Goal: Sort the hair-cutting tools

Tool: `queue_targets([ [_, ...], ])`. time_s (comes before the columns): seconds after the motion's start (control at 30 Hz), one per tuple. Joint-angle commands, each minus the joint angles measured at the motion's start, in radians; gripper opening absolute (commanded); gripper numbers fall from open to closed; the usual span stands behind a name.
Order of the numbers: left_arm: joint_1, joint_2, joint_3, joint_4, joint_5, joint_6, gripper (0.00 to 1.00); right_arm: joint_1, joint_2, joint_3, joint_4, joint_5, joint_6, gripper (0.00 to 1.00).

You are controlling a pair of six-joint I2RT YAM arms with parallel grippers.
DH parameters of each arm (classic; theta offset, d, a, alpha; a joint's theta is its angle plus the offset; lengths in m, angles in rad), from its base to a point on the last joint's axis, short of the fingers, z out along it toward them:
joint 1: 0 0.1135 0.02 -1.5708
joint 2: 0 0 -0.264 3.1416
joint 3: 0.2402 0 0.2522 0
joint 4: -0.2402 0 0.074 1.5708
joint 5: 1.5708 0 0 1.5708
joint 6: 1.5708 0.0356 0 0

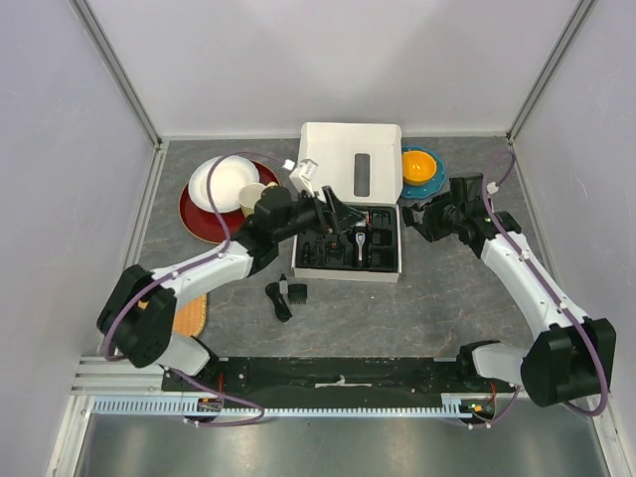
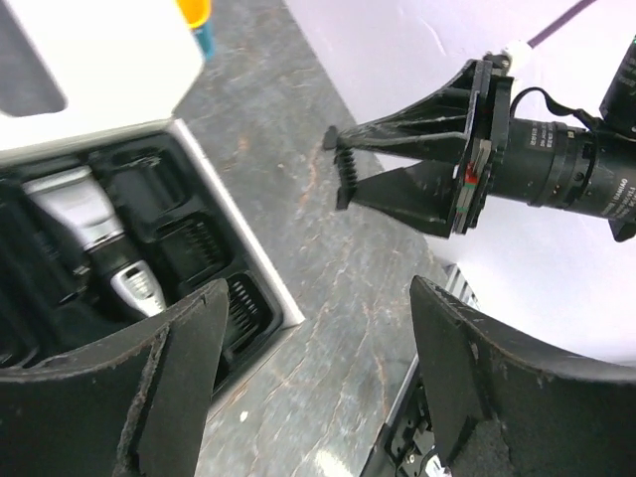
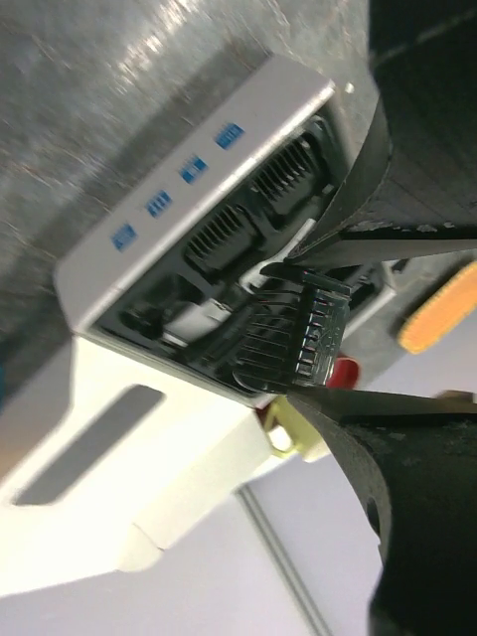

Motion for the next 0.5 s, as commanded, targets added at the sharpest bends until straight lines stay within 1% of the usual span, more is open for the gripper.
queue_targets([
  [0.0,-0.089,0.100,0.083,0.255,-0.059,-0.018,0.79,0.041,-0.079,-0.026,0.070,-0.106,0.062,0.44],
  [0.07,-0.121,0.142,0.109,0.279,-0.097,-0.019,0.77,0.056,-0.102,-0.025,0.073,-0.119,0.070,0.44],
  [0.1,-0.132,0.151,0.115,0.286,-0.115,-0.016,0.74,0.062,-0.109,-0.025,0.072,-0.120,0.071,0.44],
  [0.13,-0.144,0.159,0.138,0.276,-0.167,-0.007,0.73,0.072,-0.124,-0.025,0.073,-0.122,0.079,0.43],
  [0.23,-0.190,0.173,0.175,0.221,-0.256,0.024,0.72,0.096,-0.154,-0.034,0.078,-0.113,0.102,0.43],
  [0.37,-0.219,0.189,0.183,0.214,-0.286,0.019,0.68,0.109,-0.171,-0.032,0.084,-0.113,0.110,0.42],
  [0.47,-0.223,0.205,0.189,0.214,-0.277,0.014,0.61,0.110,-0.175,-0.028,0.089,-0.120,0.111,0.42],
])
